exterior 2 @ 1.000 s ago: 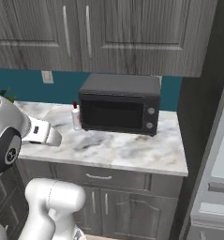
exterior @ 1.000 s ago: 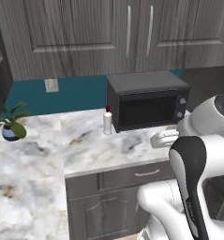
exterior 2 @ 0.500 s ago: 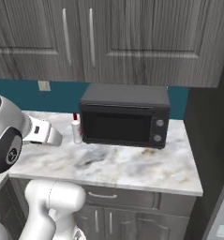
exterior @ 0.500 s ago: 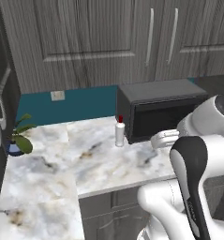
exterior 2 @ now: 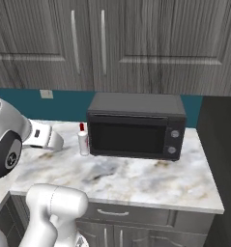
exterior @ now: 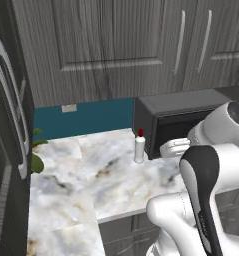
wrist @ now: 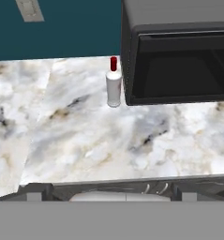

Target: Place the liquors on the top shelf of the fridge to keep them out of children's reach, and place the pear on lower shelves for easy access.

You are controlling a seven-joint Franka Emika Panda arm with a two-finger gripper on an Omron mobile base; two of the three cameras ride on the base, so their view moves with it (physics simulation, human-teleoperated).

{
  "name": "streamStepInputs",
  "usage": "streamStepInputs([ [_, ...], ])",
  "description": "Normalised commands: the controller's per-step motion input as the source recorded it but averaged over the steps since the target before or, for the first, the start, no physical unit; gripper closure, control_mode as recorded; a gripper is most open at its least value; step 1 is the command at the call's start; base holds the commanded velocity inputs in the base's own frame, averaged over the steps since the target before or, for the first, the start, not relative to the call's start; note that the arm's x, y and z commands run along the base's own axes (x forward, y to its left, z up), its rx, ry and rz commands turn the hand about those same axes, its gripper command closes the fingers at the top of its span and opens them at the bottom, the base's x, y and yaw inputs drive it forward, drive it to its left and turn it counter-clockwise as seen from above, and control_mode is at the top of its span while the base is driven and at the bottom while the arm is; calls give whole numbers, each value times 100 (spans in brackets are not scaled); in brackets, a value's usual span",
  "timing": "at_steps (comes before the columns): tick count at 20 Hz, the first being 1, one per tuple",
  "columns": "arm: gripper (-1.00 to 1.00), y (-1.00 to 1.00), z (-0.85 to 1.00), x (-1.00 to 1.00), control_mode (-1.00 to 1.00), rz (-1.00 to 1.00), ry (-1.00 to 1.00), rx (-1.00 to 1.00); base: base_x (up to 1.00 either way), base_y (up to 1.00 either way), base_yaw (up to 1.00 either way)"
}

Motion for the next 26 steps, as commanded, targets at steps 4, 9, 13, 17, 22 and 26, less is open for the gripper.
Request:
streamStepInputs([
  [4,-100,2,-7,22,-100,-6,0,0,9,2,-1],
  [9,-100,1,-30,17,-100,-14,-2,-1,0,0,0],
  [13,-100,2,-29,24,-100,-14,-2,0,0,0,0],
  [17,-100,10,-19,36,-100,-12,0,0,0,0,0],
  [22,-100,23,-31,39,-100,-7,0,0,0,0,0],
  [26,-100,18,-32,43,-100,-8,0,0,0,0,0],
])
